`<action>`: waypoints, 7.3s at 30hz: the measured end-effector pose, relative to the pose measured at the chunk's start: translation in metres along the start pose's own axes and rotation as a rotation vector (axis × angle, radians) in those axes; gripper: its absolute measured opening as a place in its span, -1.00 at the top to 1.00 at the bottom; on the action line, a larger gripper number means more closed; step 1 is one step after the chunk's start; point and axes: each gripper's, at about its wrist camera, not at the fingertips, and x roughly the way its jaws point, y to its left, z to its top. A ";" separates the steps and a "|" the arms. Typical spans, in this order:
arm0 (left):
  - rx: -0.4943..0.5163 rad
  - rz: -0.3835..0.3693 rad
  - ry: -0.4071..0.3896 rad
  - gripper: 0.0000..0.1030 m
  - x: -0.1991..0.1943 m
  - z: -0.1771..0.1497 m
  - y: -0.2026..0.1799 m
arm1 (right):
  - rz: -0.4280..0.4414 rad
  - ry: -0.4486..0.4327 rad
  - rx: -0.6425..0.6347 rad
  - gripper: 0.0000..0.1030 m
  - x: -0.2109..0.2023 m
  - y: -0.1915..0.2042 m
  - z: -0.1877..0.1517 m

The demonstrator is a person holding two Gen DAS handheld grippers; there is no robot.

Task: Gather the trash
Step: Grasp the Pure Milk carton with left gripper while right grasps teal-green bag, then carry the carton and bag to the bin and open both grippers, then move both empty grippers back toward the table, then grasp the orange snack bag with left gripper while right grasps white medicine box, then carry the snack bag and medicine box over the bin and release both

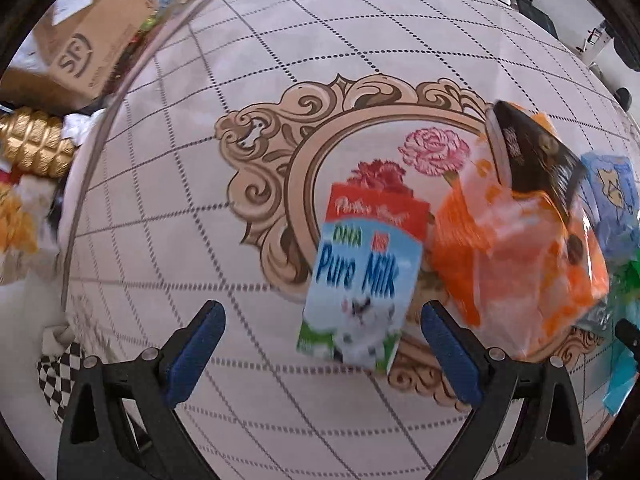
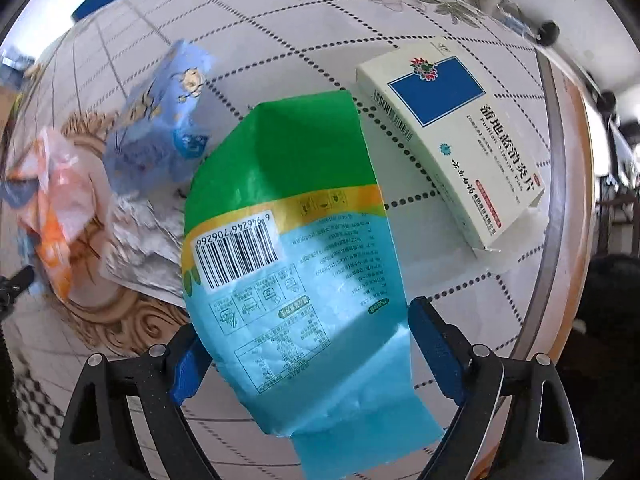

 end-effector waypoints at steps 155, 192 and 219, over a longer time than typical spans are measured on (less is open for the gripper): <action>-0.135 -0.008 -0.023 -0.90 -0.032 0.001 -0.104 | -0.132 0.016 -0.065 -0.95 -0.016 -0.092 0.068; 0.086 -0.240 -0.337 0.59 -0.162 -0.236 0.050 | 0.202 -0.225 0.094 -0.78 -0.112 0.072 -0.279; -0.099 -0.356 0.216 0.59 0.221 -0.408 0.156 | 0.186 0.205 0.104 -0.75 0.245 0.208 -0.534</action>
